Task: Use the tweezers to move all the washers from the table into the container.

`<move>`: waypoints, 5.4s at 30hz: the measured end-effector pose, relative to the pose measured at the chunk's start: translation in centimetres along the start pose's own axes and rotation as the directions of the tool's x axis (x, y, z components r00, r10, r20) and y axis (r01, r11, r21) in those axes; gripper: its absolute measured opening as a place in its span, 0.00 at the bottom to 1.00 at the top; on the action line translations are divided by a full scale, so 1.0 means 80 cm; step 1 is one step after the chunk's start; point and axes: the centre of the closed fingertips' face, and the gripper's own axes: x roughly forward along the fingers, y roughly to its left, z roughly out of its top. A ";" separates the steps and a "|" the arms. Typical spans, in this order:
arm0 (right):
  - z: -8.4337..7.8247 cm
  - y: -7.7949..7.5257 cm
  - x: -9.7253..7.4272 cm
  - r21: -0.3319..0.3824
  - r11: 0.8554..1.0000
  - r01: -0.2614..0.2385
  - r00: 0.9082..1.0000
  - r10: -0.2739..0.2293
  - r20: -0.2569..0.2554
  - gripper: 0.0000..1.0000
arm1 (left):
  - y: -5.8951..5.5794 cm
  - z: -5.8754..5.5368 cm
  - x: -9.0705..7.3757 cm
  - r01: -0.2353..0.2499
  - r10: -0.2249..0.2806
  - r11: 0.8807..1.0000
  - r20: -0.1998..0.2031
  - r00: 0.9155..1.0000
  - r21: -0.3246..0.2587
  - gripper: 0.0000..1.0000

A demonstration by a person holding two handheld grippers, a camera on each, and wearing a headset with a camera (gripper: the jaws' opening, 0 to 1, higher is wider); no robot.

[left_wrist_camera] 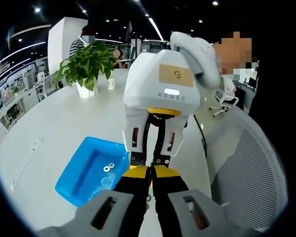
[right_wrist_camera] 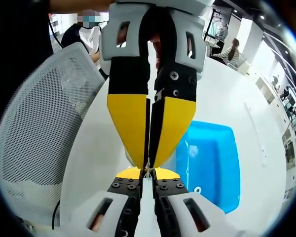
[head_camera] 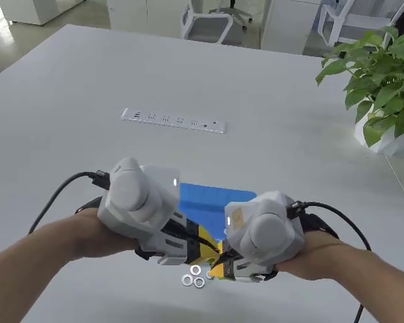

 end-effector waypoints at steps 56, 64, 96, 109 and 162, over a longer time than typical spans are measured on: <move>-0.004 0.001 0.000 0.053 0.999 -0.006 1.000 0.006 0.003 0.07 | 0.003 0.003 0.005 0.004 -0.004 1.000 -0.003 1.000 0.015 0.07; -0.004 0.001 0.000 0.046 0.999 -0.004 1.000 0.004 0.001 0.07 | 0.004 0.004 0.000 -0.005 0.005 1.000 0.003 1.000 0.017 0.18; 0.014 -0.005 -0.029 0.011 1.000 0.026 0.999 -0.026 0.019 0.07 | 0.023 -0.050 -0.081 -0.216 0.220 0.964 0.004 0.976 -0.155 0.78; 0.030 -0.011 -0.061 -0.010 1.000 0.008 1.000 -0.008 0.013 0.07 | 0.019 -0.043 -0.109 -0.270 0.284 0.941 0.045 0.958 -0.204 0.91; -0.020 -0.111 -0.065 0.031 0.995 0.093 0.996 -0.093 -0.001 0.07 | 0.025 -0.038 -0.108 -0.284 0.301 0.935 0.054 0.952 -0.213 0.99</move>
